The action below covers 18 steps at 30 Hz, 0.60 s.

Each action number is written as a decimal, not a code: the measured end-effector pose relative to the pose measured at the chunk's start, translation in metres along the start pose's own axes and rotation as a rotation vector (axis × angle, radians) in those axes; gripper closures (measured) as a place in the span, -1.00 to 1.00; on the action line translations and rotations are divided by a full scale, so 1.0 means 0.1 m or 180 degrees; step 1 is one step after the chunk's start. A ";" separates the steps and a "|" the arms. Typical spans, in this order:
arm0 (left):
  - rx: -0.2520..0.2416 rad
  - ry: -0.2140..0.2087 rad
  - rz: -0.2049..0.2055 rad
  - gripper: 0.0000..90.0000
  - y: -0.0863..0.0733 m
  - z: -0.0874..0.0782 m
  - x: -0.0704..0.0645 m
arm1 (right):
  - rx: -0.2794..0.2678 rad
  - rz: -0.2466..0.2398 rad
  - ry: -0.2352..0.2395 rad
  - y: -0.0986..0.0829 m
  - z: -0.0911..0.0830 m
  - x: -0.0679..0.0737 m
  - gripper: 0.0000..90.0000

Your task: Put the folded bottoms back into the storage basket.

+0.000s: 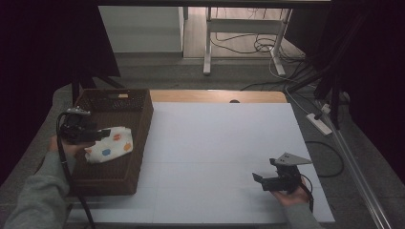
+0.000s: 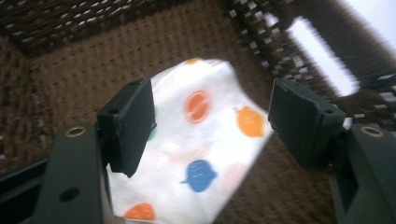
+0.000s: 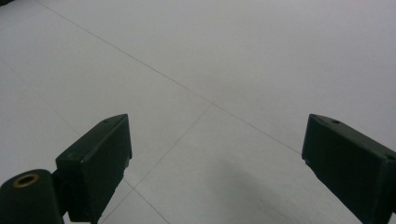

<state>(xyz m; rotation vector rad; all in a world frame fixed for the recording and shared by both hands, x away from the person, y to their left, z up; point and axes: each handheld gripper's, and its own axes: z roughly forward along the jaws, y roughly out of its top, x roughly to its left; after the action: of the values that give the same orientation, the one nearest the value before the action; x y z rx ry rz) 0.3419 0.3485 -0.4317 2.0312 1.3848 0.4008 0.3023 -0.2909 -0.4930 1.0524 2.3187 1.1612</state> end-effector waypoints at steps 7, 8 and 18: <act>-0.0092 -0.0137 0.0024 -0.36 -0.03 -0.12 -0.23 | 0.0003 0.0004 -0.0009 0.00 -0.01 0.00 -0.81; -0.0110 -0.0161 0.0023 -0.36 -0.04 -0.13 -0.26 | -0.0011 0.0007 -0.0005 0.00 -0.01 0.00 -0.81; -0.0235 -0.0276 0.0106 -0.39 -0.11 -0.21 -0.61 | -0.0010 0.0006 -0.0008 0.00 -0.01 0.00 -0.81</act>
<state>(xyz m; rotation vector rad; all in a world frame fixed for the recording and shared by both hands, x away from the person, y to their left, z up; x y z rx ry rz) 0.2976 0.3023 -0.4176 1.9901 1.2675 0.3686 0.3017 -0.2915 -0.4923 1.0546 2.3135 1.1632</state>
